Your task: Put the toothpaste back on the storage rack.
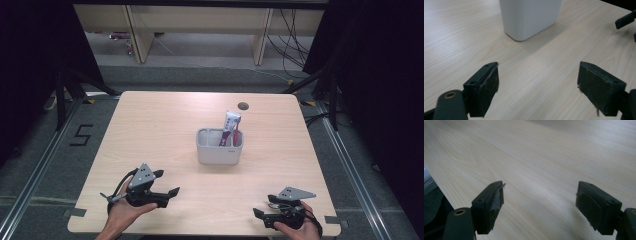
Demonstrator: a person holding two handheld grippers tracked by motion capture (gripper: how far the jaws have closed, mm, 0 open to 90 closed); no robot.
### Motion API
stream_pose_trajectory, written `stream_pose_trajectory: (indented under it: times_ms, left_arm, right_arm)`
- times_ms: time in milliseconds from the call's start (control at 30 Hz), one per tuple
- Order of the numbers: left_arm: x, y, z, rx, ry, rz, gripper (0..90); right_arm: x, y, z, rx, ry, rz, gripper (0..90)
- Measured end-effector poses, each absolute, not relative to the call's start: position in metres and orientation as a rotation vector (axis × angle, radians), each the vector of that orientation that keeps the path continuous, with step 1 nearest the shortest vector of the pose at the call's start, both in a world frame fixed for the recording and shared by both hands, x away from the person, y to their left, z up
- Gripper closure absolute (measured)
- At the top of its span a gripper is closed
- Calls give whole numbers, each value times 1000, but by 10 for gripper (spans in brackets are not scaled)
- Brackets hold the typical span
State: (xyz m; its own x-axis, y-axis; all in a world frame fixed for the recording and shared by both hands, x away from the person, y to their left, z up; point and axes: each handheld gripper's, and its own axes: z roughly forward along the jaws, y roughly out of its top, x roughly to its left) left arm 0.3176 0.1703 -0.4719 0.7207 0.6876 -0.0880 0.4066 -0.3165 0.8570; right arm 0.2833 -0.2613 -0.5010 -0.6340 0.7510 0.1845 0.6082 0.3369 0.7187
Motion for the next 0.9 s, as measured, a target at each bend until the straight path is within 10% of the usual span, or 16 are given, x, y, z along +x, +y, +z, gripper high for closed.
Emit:
stream_pose_trajectory:
  times_ms: [900]
  left_arm:
    - [288, 179, -496, 2067, 802, 336, 168]
  right_arm:
    - [283, -259, -501, 1242, 2421, 1191, 225]
